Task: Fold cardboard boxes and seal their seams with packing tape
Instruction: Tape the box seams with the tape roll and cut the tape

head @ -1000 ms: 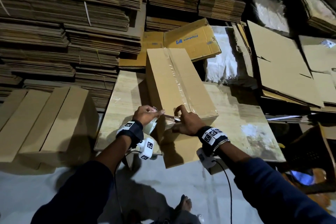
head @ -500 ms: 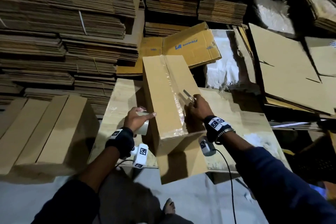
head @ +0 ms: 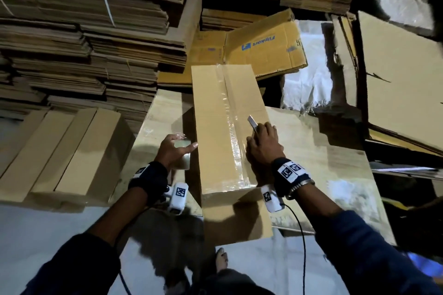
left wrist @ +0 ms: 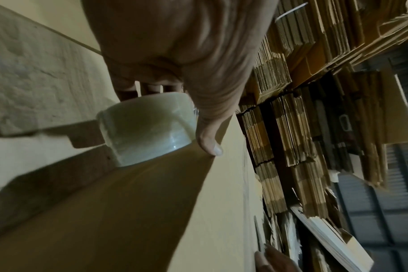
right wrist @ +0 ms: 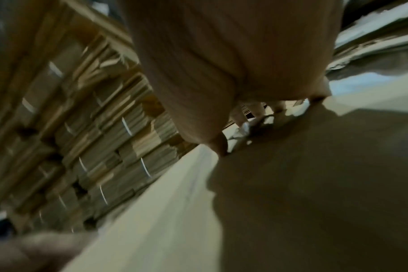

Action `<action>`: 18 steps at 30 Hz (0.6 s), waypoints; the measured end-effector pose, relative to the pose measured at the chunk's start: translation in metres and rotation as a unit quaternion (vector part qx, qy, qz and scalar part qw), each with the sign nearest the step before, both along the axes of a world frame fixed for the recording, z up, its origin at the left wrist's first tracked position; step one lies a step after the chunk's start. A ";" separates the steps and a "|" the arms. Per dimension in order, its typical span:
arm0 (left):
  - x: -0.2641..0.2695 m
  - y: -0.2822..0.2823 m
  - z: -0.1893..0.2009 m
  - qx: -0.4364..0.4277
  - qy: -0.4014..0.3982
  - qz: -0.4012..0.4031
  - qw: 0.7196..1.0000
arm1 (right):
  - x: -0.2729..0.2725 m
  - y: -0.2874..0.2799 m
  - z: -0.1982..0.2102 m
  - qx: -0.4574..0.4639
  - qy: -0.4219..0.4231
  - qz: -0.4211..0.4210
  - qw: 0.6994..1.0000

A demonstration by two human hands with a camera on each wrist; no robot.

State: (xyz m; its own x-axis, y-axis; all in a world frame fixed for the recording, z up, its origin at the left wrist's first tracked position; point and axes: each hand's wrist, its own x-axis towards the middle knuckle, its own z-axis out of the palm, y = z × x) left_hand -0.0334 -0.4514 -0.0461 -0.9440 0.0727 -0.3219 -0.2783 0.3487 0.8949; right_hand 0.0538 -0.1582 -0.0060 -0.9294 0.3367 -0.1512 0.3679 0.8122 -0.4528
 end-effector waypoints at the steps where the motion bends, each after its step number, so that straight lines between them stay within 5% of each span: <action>1: 0.008 0.001 0.001 -0.003 -0.008 -0.007 1.000 | 0.007 0.004 0.001 -0.008 -0.006 -0.003 1.000; 8: 0.027 0.008 0.008 0.015 -0.018 0.012 1.000 | 0.024 -0.011 0.023 0.055 -0.050 0.033 0.997; 13: -0.004 0.025 0.041 -0.009 0.023 0.031 0.999 | -0.014 -0.043 0.022 0.026 -0.034 0.149 0.988; 18: -0.035 0.038 0.043 -0.047 0.037 0.003 0.998 | -0.070 -0.047 0.014 0.062 -0.109 0.149 0.981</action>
State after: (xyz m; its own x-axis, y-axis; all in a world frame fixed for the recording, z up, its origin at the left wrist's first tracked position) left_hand -0.0679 -0.4135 -0.0033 -0.9660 0.0394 -0.2555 -0.2144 0.4303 0.8769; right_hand -0.0164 -0.2057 0.0078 -0.9396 0.0829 -0.3322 0.1827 0.9420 -0.2815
